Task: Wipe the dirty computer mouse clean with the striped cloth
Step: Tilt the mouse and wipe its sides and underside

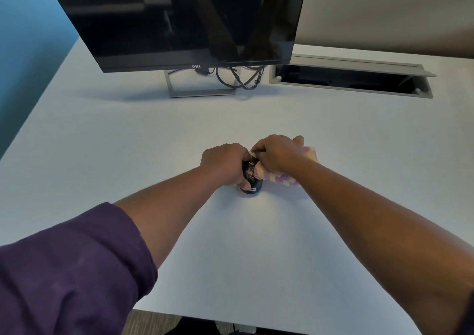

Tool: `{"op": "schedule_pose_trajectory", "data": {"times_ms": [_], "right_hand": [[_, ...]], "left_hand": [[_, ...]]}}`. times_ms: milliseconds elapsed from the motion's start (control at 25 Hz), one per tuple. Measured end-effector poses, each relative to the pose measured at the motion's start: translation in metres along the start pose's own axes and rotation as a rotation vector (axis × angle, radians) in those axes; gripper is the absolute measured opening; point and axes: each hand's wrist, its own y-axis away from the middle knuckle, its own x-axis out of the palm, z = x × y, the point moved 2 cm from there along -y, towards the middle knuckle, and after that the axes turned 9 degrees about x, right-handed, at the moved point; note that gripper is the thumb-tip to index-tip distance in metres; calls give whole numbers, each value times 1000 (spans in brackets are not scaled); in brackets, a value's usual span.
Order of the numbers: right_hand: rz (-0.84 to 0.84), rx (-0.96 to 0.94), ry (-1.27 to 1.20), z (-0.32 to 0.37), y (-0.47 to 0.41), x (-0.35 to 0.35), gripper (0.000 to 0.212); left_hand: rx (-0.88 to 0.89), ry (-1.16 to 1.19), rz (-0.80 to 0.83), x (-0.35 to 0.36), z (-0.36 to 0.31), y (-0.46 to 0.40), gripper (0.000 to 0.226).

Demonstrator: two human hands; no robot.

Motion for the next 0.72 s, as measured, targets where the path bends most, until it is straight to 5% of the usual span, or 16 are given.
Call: {"op": "schedule_pose_trajectory", "data": {"times_ms": [720], "right_hand": [[-51, 32, -145, -8, 18, 15, 35]], "left_hand": [[-11, 13, 14, 0, 1, -2, 72]]}}
